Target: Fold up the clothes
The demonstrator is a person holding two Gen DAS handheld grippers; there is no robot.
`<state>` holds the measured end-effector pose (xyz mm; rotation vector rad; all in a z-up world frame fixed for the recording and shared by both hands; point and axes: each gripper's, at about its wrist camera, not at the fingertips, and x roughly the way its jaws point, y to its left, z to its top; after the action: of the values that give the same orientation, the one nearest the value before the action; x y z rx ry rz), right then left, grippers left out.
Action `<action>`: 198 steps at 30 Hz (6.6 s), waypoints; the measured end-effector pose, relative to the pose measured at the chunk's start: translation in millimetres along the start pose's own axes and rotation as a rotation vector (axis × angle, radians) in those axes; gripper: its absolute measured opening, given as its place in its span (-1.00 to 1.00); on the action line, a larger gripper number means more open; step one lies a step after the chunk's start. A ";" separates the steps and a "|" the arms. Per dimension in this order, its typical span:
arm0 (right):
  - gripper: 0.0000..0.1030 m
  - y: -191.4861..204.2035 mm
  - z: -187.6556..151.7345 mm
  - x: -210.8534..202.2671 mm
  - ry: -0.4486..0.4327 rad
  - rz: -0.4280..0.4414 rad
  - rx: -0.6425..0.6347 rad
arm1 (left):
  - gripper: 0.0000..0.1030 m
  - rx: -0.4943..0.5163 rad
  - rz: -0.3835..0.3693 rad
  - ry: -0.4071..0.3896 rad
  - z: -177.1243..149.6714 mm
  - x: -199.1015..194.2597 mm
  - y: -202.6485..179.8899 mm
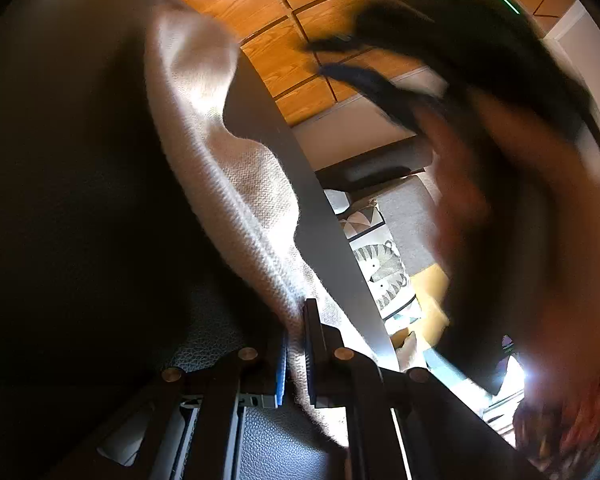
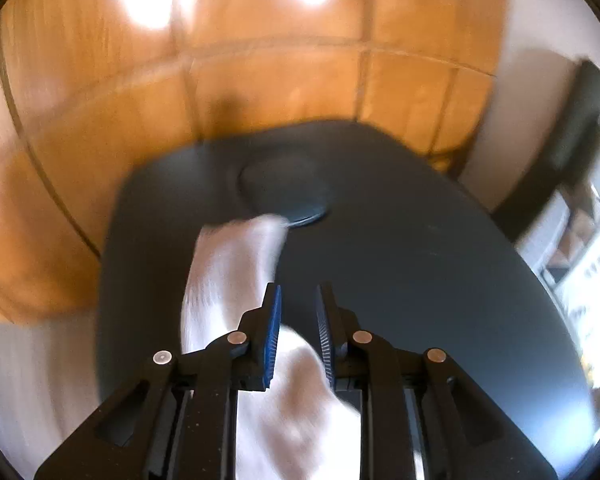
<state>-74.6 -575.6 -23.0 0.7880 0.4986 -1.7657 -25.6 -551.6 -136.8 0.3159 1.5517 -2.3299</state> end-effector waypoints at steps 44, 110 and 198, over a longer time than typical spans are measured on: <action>0.31 -70.4 -220.1 -82.3 0.080 -0.330 0.419 | -0.86 0.169 0.377 0.039 96.8 -20.6 42.2; -0.89 -322.6 -498.0 -460.1 -0.079 -0.954 0.964 | -0.80 0.792 -0.038 0.598 -263.4 -11.2 -143.8; -0.98 -290.7 -528.4 -528.2 -0.139 -0.711 0.883 | -1.00 1.507 -0.260 0.782 -512.4 22.4 -312.4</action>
<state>-106.8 225.5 -21.7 1.1536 -0.1731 -2.7422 -163.7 29.7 -75.8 1.4995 -0.4459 -3.2916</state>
